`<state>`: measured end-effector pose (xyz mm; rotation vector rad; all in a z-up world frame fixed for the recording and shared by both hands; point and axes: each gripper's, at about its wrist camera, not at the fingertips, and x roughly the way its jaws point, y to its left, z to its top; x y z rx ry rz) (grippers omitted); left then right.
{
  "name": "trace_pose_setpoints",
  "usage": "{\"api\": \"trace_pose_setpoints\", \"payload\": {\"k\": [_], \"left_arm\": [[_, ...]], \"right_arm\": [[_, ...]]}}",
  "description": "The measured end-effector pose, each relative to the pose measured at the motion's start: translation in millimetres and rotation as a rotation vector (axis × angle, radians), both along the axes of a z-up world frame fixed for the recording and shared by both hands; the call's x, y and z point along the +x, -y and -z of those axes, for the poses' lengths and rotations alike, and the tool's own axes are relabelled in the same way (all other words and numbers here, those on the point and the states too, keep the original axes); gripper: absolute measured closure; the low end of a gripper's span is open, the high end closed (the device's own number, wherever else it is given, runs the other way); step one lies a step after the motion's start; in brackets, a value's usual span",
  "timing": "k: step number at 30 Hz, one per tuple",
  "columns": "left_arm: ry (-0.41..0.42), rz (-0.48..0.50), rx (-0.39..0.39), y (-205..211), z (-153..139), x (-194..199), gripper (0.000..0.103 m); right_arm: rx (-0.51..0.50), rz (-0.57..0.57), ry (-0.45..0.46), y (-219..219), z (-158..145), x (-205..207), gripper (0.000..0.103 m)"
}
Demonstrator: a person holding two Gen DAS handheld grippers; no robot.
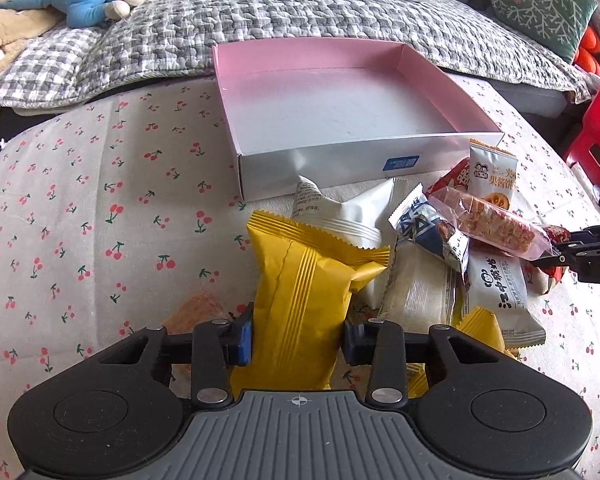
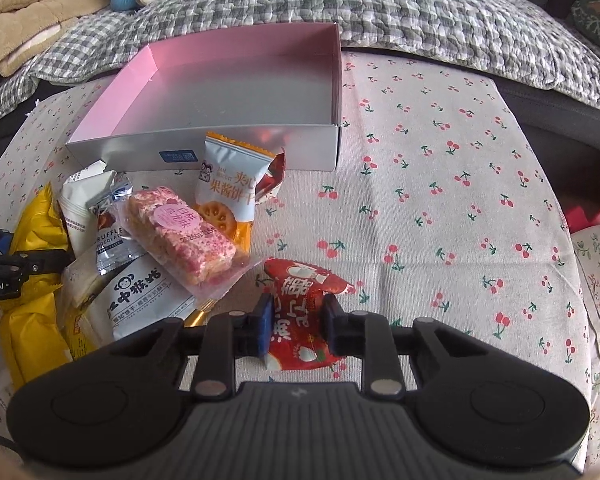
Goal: Organize snacks
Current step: 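Grasp the yellow cake packet with the left tool while the right tool grasps the red candy packet, then carry both packets over the pink box and open both tools to drop them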
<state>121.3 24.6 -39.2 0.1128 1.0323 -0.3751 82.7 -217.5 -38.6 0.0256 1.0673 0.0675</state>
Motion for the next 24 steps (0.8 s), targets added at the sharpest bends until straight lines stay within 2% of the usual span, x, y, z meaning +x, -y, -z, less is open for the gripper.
{"api": "trace_pose_setpoints", "payload": {"k": [11,15,24], "left_arm": [[0.057,-0.023,-0.003,-5.7,-19.4,-10.6,0.067],[0.063,-0.020,-0.002,-9.9,-23.2,-16.3,0.067],[0.106,-0.080,-0.034,-20.1,-42.4,-16.8,0.067]], "right_arm": [[0.046,0.022,0.069,9.1,-17.8,-3.6,0.080],[0.031,0.008,0.096,4.6,-21.5,-8.1,0.080],[0.077,0.023,0.107,11.4,-26.3,-13.0,0.080]]}}
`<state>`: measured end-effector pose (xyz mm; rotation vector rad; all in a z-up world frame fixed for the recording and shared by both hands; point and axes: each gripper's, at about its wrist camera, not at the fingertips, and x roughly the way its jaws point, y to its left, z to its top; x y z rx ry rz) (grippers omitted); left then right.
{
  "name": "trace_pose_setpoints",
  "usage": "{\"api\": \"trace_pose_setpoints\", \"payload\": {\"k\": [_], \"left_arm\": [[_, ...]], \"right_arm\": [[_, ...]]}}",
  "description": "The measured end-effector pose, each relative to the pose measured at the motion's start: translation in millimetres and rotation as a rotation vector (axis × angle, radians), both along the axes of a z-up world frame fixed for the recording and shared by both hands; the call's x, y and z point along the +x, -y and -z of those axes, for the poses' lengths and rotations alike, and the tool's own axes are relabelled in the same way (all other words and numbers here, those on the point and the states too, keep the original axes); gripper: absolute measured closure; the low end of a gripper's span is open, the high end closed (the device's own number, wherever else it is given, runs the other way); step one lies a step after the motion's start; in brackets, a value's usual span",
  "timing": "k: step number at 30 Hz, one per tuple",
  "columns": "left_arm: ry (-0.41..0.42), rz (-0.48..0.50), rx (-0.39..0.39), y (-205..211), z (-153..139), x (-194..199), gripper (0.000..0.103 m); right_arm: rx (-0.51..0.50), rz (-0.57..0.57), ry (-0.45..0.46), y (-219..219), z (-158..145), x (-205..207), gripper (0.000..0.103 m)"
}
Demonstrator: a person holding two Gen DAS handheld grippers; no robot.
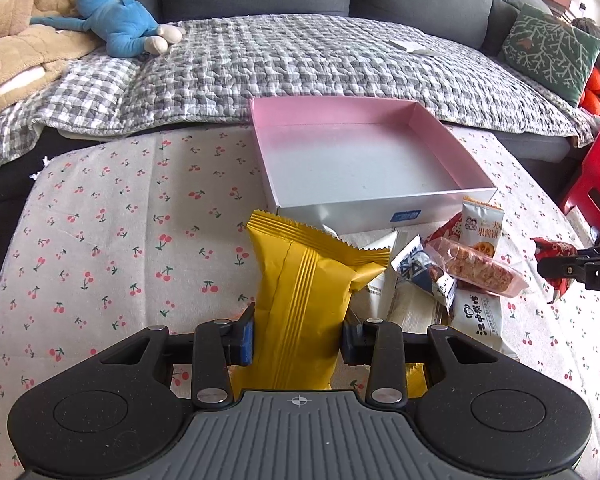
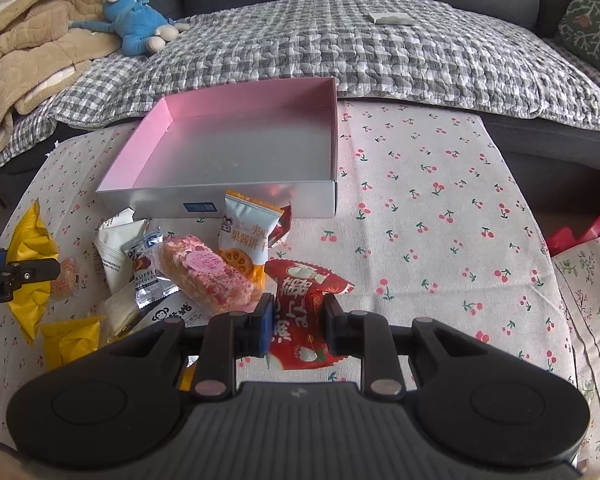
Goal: Organize snacks
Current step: 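Carry both packets over the pink box and open both tools to drop them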
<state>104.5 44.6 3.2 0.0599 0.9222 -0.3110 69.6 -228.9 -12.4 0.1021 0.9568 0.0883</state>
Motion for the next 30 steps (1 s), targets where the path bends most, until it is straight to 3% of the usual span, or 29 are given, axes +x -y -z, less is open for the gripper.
{"api": "trace_pose_setpoints", "payload": {"k": [6,15,23,30], "left_arm": [[-0.005,-0.046,-0.019,-4.4,-10.7,12.0,0.067],[0.036,-0.030,-0.004,22.6,-34.6,54.1,0.067],[0.040,-0.055,-0.017,55.4,-26.4,113.1,0.067],[0.030,-0.067,0.003,78.6,-4.8,152.3,0.067]], "right_arm": [[0.096,0.004,0.009,8.3,-11.9,14.7,0.080],[0.184,-0.007,0.033,25.3,-22.9,68.3,0.080],[0.269,-0.031,0.058,27.0,-6.4,113.4,0.080],[0.265,-0.074,0.058,22.6,11.0,138.6,0.080]]}}
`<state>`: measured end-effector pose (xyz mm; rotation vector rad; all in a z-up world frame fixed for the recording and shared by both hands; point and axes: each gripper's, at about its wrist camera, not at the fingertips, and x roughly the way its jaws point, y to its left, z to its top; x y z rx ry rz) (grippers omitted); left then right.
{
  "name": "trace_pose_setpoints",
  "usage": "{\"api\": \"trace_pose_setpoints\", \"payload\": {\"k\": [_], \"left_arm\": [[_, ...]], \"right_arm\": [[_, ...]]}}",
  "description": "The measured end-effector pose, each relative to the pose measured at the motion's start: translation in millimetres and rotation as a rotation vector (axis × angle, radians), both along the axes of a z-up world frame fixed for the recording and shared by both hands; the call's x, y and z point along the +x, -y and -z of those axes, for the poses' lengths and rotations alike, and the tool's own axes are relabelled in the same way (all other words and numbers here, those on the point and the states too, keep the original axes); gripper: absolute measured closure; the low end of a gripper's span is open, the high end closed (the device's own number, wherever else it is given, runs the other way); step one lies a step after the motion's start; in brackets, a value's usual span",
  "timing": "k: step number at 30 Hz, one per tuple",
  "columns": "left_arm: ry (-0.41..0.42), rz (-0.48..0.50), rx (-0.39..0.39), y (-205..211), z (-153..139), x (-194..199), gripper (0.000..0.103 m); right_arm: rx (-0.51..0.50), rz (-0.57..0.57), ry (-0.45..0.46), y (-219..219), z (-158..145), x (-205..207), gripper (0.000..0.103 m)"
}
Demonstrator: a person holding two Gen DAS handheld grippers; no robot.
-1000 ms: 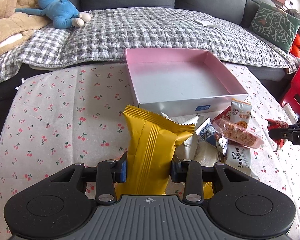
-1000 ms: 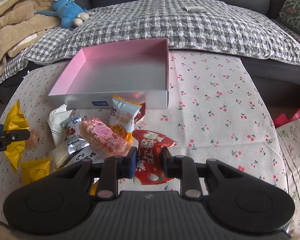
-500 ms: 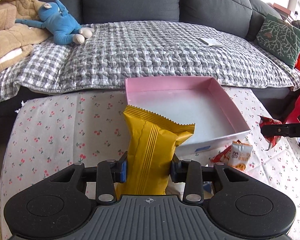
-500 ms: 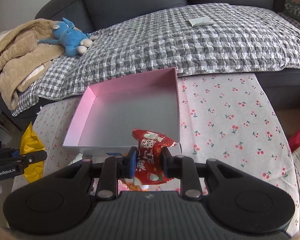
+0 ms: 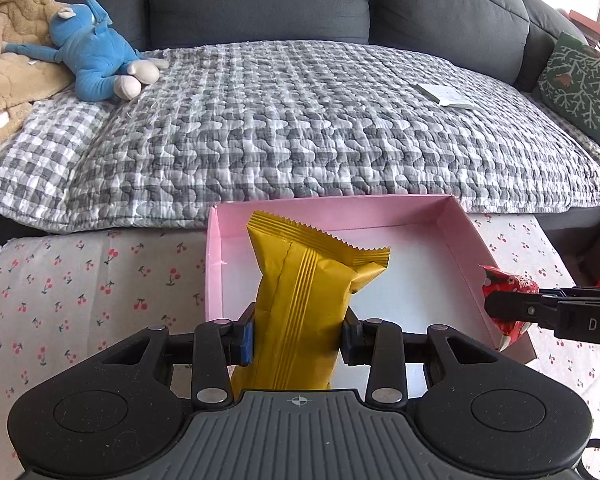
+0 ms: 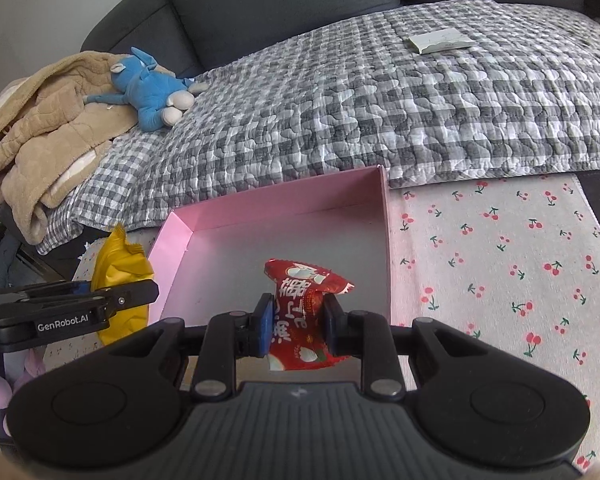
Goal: Organize snacks
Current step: 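Carry both packets over the pink box and open both tools to drop them, then move both tools back toward the snack pile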
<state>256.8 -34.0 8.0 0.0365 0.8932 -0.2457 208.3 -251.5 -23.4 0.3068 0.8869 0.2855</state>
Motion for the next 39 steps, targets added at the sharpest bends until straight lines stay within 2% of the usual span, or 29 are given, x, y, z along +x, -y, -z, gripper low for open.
{"api": "trace_pose_setpoints", "payload": {"k": [10,13,14,15,18,24,29,39], "left_arm": [[-0.034,-0.019,0.049,10.4,29.3,25.8,0.067],[-0.015,-0.022,0.071,12.1,32.8,25.9,0.064],[-0.012,-0.019,0.084,13.1,34.0,25.6,0.058],[-0.013,-0.013,0.094,14.0,34.7,24.6,0.048],[-0.003,-0.008,0.108,14.4,32.4,18.2,0.031],[-0.016,0.005,0.074,7.1,20.7,2.3,0.019],[-0.016,0.025,0.047,-3.3,9.1,-21.4,0.014],[-0.007,0.045,0.004,-35.4,-8.0,-80.9,0.007]], "right_arm": [[-0.017,0.001,-0.040,3.1,16.0,11.6,0.080],[-0.026,0.019,-0.039,3.7,16.6,13.1,0.073],[-0.024,0.022,-0.040,4.2,16.6,13.1,0.062],[-0.023,0.021,-0.038,4.6,16.1,12.4,0.052],[-0.031,0.022,-0.034,4.2,12.6,9.4,0.045],[-0.073,0.012,-0.022,-4.9,-5.1,-6.6,0.025],[-0.142,-0.001,0.004,-14.7,-20.2,-29.4,0.015],[-0.142,0.026,-0.020,-19.2,-27.6,-74.2,0.010]]}}
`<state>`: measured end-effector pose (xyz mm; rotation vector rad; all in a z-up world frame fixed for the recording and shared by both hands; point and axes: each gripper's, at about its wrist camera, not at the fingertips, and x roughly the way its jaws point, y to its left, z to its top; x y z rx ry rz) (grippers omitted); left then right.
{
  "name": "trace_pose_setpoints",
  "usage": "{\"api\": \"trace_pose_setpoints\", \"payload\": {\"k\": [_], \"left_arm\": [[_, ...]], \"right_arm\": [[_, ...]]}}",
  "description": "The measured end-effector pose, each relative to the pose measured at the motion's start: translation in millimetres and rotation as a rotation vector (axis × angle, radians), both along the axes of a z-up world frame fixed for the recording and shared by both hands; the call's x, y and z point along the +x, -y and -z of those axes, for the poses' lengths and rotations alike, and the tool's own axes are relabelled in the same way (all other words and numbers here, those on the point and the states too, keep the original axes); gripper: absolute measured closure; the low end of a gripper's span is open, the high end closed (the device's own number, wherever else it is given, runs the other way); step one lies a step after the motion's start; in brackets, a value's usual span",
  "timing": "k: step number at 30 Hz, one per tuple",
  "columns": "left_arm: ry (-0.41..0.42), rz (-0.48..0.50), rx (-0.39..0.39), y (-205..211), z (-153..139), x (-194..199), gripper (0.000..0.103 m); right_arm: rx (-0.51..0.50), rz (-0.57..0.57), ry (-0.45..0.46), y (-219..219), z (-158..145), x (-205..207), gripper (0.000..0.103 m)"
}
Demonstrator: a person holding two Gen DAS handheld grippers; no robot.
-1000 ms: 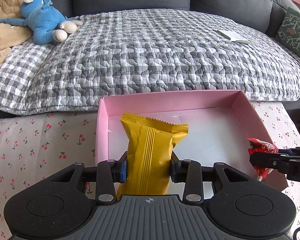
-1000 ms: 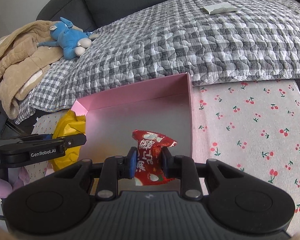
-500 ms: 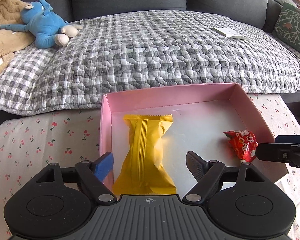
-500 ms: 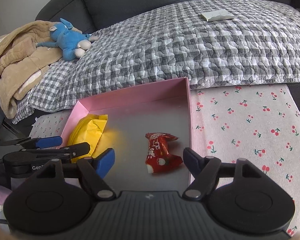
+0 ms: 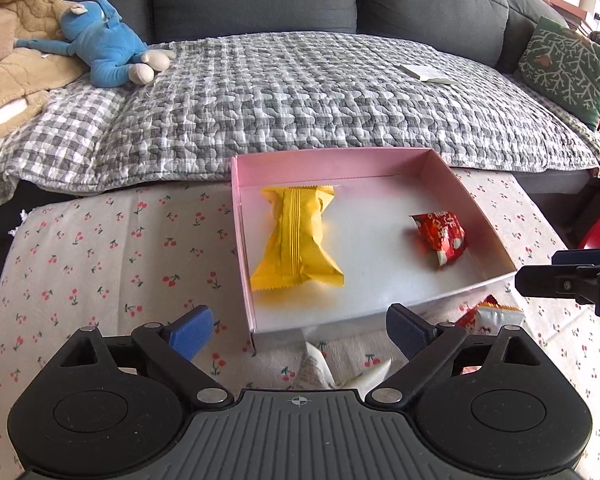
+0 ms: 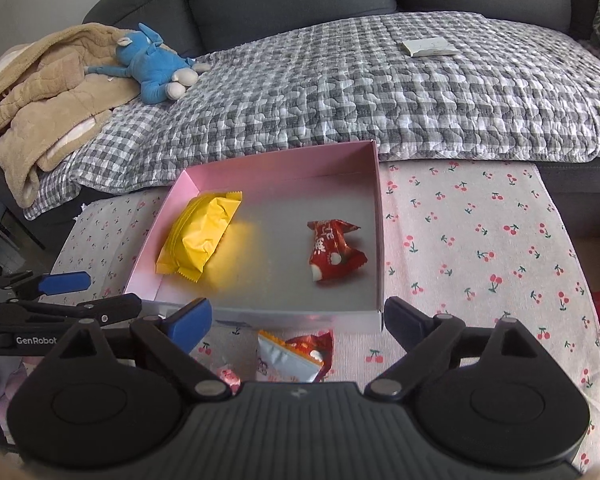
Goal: Organize snacks
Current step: 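Move both tools back toward the snack pile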
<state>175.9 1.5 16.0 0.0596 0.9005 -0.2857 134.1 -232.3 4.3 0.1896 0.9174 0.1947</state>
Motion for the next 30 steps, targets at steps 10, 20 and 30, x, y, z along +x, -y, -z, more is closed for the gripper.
{"api": "trace_pose_setpoints", "payload": {"k": [10,20,30], "left_arm": [[-0.029,0.015,-0.061,-26.3,8.6,-62.4,0.007],[-0.006,0.098,-0.042,-37.4,21.1,-107.9,0.006],[-0.069,0.213,-0.046,-38.8,31.1,-140.0,0.006]], "right_arm": [[0.001,-0.014,0.007,-11.0,6.0,-48.3,0.007],[-0.085,-0.102,0.064,-26.7,20.7,-88.5,0.004],[-0.088,-0.231,0.101,-55.4,22.8,-115.5,0.004]]}}
